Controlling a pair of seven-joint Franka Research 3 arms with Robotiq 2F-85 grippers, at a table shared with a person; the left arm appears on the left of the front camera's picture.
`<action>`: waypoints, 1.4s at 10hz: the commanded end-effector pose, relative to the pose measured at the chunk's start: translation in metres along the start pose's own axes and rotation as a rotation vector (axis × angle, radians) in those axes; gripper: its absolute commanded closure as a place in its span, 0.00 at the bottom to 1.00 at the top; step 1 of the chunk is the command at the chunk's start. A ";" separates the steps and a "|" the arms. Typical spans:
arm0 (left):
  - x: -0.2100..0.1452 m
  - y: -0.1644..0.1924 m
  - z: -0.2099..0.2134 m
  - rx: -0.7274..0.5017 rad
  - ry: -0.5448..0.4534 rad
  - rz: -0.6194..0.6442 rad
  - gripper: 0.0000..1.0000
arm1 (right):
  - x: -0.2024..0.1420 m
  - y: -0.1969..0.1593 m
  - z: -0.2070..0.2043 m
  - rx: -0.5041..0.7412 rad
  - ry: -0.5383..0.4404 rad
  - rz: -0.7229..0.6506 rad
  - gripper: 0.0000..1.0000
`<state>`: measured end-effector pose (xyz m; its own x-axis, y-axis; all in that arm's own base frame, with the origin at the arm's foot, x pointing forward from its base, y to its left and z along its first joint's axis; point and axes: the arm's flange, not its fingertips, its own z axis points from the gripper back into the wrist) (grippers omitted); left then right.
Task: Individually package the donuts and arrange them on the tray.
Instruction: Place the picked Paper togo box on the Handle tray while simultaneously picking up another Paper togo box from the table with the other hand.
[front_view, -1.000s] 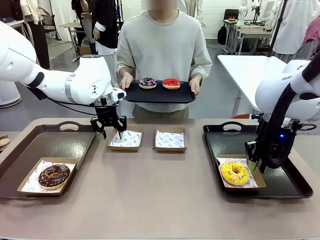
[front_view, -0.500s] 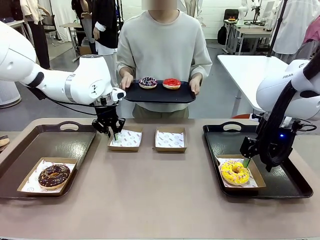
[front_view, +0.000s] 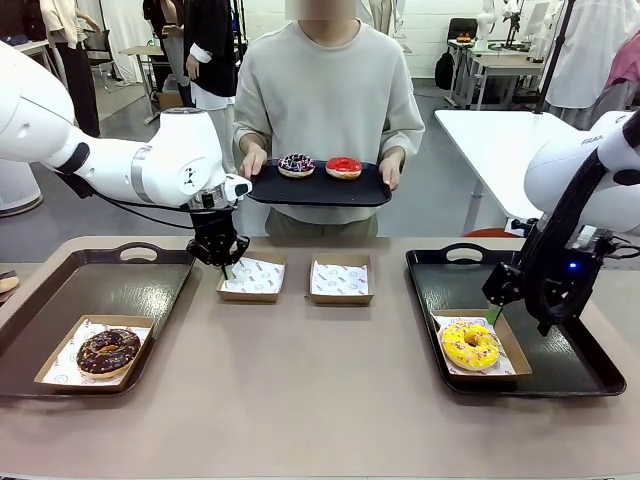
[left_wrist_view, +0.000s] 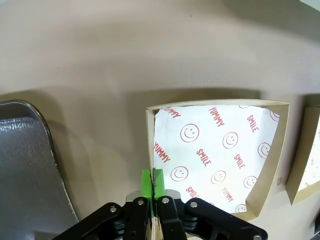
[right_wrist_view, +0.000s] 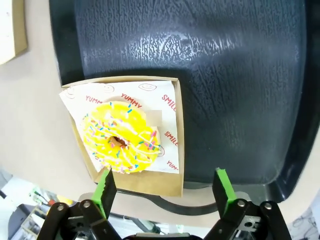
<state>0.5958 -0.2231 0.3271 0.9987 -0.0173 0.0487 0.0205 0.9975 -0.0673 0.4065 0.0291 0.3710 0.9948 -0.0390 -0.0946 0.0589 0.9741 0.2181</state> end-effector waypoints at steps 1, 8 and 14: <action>0.003 -0.007 0.004 0.025 0.016 0.032 1.00 | -0.021 -0.017 0.021 0.107 0.006 0.070 0.00; -0.012 -0.052 0.118 0.037 -0.070 -0.030 1.00 | -0.071 -0.204 0.112 0.954 -0.113 -0.012 0.00; -0.009 -0.070 0.150 0.064 -0.082 -0.010 1.00 | -0.045 -0.291 0.063 1.127 -0.092 -0.079 0.00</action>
<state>0.5739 -0.2752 0.4758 0.9902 -0.0590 0.1268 0.0650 0.9969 -0.0436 0.3477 -0.2582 0.3699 0.9733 -0.1916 -0.1264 0.1689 0.2250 0.9596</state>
